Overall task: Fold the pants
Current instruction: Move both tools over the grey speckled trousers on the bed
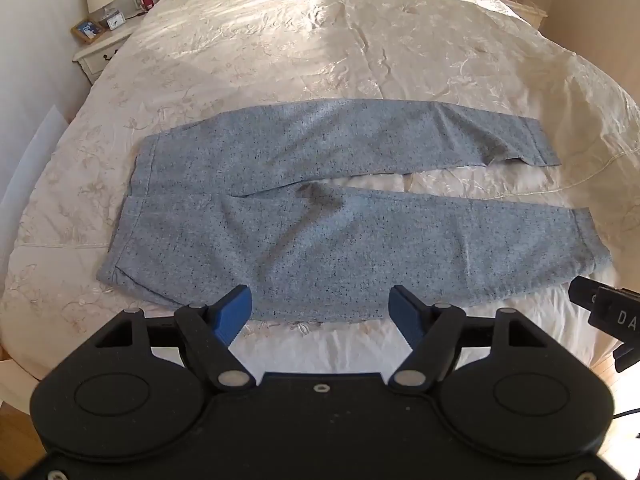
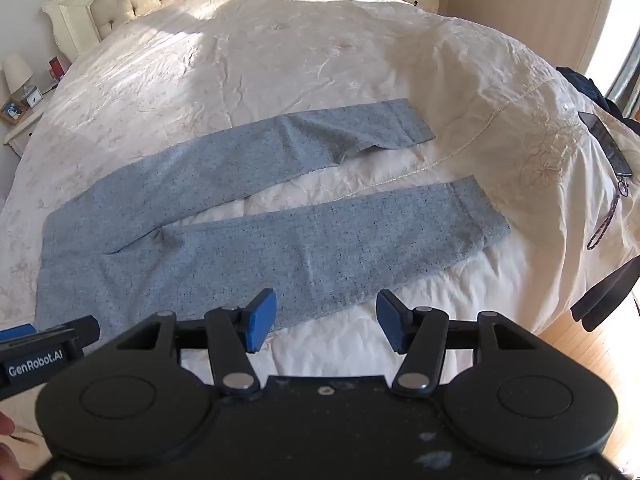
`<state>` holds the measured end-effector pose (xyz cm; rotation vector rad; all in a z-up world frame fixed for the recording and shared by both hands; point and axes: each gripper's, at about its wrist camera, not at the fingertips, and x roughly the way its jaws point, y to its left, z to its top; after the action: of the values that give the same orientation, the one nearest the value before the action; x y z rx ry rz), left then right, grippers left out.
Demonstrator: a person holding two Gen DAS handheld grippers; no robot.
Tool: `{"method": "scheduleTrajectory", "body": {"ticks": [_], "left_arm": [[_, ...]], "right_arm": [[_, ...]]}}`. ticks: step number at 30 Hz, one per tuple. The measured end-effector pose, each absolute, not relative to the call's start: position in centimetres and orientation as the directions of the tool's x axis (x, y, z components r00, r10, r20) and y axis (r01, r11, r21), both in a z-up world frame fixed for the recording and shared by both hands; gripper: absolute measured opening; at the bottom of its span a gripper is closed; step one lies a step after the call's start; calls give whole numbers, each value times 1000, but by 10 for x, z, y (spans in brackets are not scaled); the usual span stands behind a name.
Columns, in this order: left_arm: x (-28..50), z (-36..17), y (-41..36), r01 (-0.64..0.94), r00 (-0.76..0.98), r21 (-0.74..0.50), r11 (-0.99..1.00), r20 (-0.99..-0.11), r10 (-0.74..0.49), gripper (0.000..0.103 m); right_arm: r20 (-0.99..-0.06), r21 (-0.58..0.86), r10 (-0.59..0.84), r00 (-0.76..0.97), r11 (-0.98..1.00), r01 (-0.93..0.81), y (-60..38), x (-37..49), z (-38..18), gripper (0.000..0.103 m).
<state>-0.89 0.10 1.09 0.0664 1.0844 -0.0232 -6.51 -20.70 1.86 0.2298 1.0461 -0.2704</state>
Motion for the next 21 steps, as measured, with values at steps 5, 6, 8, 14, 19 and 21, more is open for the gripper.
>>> {"method": "scheduleTrajectory", "body": {"ticks": [5,6,8,14,19,21], "left_arm": [[-10,10,0,67,461,37,997,-888,2,75],[-9,10,0,69,457,36,997,-889,0,75],[-10,8,0,70,454,36,997,-891,0,75],[-13,6,-3,85,442,32,996,-897,-9,75],[-13,5,-4,86,431,32,996,-902,-9,75],[-13,5,-3,81,430,32,996,-903,-6,75]], "right_arm": [[-877,57,-111,467,942,331,-207,-66,19,59],[-878,57,-112,465,941,333,-207,-66,19,59],[-880,59,-109,462,941,335,-207,-67,19,59],[-883,64,-103,459,940,334,-204,-65,25,59],[-885,70,-92,456,943,326,-207,-64,18,59],[-885,72,-88,457,944,323,-207,-65,18,59]]}}
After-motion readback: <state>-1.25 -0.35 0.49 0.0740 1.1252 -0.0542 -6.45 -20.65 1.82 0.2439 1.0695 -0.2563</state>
